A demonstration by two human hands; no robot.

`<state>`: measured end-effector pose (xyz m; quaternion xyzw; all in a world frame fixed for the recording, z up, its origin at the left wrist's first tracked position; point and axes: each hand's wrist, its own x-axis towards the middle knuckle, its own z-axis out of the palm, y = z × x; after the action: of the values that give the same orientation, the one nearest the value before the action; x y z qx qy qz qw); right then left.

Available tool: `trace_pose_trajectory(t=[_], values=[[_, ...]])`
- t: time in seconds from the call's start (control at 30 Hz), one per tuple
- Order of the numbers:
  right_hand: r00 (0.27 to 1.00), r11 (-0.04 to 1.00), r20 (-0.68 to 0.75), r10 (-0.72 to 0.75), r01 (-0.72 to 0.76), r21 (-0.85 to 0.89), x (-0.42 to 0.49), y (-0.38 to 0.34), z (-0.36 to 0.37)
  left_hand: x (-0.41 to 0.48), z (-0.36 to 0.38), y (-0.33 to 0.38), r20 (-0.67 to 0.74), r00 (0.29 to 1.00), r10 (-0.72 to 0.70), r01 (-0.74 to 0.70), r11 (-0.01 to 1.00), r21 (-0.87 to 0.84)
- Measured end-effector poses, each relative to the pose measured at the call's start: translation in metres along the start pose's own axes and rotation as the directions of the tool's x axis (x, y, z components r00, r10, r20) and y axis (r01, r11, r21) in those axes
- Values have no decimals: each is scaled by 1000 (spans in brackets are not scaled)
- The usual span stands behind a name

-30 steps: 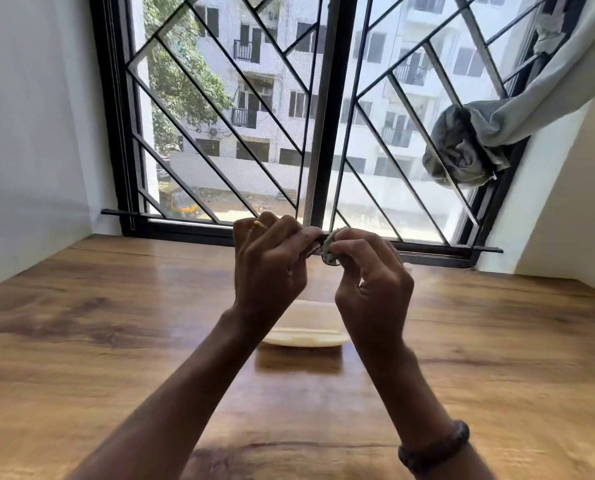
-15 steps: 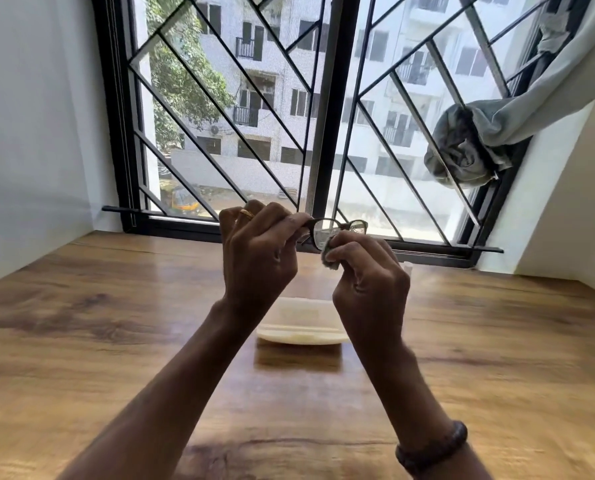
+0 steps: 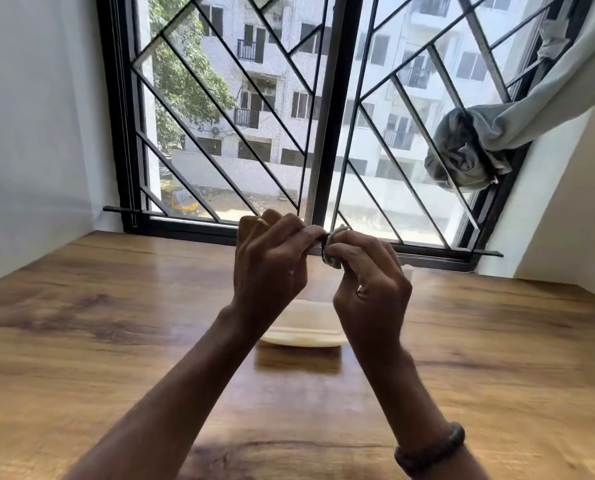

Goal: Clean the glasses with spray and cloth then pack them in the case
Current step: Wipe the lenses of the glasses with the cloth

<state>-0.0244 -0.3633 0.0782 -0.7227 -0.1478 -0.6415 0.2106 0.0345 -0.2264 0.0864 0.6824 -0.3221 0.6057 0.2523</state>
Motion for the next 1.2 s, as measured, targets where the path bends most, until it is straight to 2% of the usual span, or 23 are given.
trace_pose_trajectory(t=[0.1,0.2,0.23,0.3,0.4,0.53,0.7,1.0,1.2], values=[[998,999,54,-13,11,41,1,-2,0,1,-1,-4,-8,999,-47,46,999,-27],[987,996,154,-45,32,88,2,1,-1,0,1,-16,-25,983,-185,182,979,-92],[989,998,144,-18,8,70,5,3,-3,0,2,-20,-30,973,-229,224,968,-115],[996,996,34,86,-86,5,12,9,-11,1,2,-27,-56,953,-297,286,946,-150],[968,976,-145,205,-213,-47,20,19,-23,4,0,-30,-96,942,-321,301,937,-177],[951,966,-190,244,-256,-39,21,22,-26,5,-1,-27,-85,952,-294,276,944,-182],[985,986,-76,155,-159,-48,16,20,-19,6,0,-18,-70,950,-304,282,933,-225],[994,997,83,71,-72,10,12,14,-13,5,1,-15,-68,938,-340,311,912,-266],[980,992,155,126,-124,-23,11,21,-12,4,2,-23,-78,914,-398,362,887,-287]])
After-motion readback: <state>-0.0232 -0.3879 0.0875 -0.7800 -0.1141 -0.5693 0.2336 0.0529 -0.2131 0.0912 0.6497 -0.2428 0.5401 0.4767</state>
